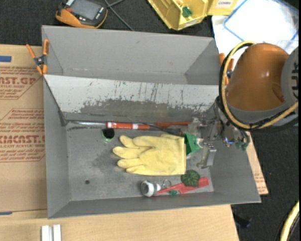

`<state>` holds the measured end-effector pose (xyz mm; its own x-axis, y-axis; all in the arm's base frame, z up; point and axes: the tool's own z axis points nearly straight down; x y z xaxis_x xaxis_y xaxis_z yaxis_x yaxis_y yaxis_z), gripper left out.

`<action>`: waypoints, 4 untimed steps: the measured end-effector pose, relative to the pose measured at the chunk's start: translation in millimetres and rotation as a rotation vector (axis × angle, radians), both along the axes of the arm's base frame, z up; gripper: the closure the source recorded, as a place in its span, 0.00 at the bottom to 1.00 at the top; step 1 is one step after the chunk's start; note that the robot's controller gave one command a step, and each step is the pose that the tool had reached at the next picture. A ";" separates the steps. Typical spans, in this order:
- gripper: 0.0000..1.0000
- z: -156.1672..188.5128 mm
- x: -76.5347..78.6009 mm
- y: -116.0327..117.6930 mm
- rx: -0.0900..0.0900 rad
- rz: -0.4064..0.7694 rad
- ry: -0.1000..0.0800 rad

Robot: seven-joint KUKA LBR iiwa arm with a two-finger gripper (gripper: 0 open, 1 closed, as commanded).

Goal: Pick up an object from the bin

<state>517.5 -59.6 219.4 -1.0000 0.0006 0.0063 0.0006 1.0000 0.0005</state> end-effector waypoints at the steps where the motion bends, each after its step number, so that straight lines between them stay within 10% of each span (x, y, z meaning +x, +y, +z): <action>1: 0.00 4.1 1.8 0.3 -0.001 0.001 -0.008; 2: 0.00 -145.3 58.8 69.2 -0.001 0.067 -0.012; 3: 0.00 -57.2 41.3 79.7 -0.003 0.057 -0.028; 4: 0.00 -149.2 51.2 73.8 0.000 0.068 -0.002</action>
Offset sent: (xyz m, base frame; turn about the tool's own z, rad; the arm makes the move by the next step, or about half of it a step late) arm 0.0580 0.0701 -0.1494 -0.0679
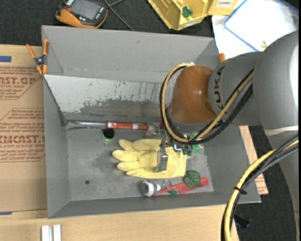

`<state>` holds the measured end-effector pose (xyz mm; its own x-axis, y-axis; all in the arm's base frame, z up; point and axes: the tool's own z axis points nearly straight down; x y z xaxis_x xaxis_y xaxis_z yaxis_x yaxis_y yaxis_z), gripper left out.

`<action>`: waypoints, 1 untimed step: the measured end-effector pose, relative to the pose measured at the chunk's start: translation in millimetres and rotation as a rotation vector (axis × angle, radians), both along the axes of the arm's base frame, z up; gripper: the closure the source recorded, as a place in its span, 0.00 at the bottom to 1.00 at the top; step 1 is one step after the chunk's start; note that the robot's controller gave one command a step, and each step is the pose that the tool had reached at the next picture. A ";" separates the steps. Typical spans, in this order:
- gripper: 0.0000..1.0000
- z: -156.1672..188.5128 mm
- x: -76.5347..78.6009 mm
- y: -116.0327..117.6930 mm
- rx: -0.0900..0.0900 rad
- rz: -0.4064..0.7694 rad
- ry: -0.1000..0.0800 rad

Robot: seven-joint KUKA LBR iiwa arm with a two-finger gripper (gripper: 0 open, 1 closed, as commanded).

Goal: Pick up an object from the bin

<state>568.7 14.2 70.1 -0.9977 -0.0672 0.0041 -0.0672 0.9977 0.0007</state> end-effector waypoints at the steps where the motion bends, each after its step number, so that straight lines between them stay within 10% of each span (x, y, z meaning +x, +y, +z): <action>1: 0.00 -0.1 -28.6 33.8 -0.001 0.017 -0.030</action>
Offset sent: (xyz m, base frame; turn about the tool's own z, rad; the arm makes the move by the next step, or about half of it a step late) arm -0.0080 0.0082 0.0012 -0.0018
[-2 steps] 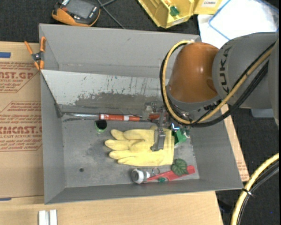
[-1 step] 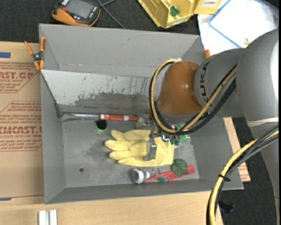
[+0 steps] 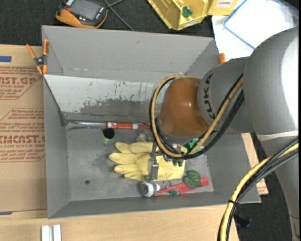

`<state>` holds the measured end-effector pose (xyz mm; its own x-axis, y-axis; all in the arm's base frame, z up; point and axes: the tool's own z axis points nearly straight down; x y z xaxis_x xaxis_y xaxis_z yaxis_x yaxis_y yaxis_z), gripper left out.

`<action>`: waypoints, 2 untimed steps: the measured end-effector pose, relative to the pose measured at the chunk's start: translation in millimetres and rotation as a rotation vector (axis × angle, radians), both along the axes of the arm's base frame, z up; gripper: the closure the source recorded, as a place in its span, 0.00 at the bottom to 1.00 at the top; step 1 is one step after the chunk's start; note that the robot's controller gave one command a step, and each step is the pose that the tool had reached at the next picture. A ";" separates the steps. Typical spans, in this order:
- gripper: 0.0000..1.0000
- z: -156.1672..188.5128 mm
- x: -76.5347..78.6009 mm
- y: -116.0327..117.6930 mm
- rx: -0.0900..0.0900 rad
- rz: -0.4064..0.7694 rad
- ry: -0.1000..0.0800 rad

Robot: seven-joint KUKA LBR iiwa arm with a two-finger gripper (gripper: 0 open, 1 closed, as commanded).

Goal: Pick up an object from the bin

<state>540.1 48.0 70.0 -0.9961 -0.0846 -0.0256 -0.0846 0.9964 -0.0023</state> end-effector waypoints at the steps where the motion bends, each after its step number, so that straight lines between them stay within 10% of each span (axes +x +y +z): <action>1: 1.00 1.6 21.3 -25.3 -0.001 -0.016 0.012; 2: 1.00 1.6 21.3 -25.3 -0.002 -0.016 0.012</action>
Offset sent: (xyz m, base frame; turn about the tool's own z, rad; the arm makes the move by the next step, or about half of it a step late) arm 0.0000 0.0000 0.0000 0.0000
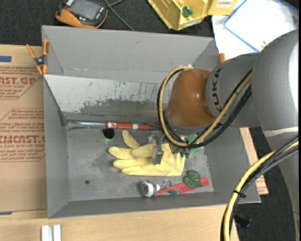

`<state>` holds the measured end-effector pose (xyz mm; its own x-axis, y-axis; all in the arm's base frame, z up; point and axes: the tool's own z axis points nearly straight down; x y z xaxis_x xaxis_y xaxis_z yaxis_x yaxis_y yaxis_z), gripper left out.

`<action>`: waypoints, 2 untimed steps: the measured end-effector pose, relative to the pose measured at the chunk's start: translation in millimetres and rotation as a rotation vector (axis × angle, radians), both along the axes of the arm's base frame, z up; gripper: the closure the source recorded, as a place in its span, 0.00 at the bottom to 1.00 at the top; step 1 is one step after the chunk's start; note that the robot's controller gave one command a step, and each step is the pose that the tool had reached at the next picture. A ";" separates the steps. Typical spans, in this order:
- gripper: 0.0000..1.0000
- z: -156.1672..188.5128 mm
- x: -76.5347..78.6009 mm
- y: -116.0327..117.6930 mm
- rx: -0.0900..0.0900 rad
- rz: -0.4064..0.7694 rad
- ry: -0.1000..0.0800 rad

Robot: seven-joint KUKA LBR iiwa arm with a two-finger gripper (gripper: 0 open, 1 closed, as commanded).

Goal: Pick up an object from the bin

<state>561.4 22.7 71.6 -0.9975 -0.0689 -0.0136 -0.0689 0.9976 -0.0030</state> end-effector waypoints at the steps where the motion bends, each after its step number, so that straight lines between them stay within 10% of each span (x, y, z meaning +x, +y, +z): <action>1: 1.00 16.2 -3.5 0.0 0.000 0.000 0.012; 2: 1.00 48.3 -0.4 0.2 0.000 0.000 0.000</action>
Offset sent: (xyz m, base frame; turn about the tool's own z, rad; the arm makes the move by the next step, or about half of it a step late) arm -0.0019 -0.0001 0.0412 -0.0001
